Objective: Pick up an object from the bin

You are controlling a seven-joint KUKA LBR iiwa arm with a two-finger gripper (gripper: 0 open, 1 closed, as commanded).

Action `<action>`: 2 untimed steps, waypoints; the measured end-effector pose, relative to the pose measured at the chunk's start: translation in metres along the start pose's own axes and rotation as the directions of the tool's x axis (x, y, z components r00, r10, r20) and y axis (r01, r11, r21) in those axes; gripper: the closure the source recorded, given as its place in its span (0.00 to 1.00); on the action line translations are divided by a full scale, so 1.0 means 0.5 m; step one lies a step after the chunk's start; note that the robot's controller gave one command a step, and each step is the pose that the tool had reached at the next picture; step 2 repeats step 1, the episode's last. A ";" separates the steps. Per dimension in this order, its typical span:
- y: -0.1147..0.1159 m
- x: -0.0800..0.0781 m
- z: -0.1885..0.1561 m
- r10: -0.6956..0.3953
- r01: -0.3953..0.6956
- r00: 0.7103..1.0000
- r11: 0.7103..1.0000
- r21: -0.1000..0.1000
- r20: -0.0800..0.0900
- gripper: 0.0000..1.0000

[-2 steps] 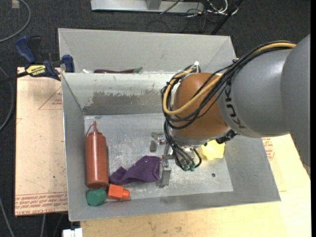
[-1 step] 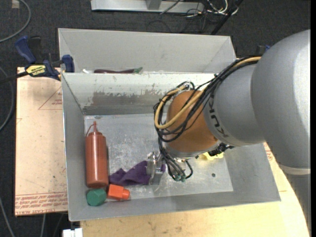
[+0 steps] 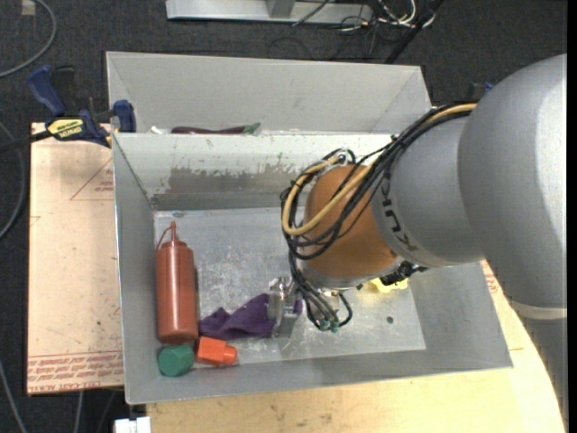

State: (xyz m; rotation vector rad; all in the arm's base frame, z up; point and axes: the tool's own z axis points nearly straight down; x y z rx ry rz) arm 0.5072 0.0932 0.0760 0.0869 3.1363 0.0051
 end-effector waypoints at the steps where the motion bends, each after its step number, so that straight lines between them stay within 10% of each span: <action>1: 0.027 -0.037 -0.349 0.008 -0.008 1.000 1.000 -0.004 0.010 1.00; 2: 0.027 -0.037 -0.349 0.008 -0.008 1.000 1.000 -0.004 0.010 1.00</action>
Offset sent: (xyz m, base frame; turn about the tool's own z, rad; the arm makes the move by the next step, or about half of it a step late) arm 0.0000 0.0000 0.0000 0.0000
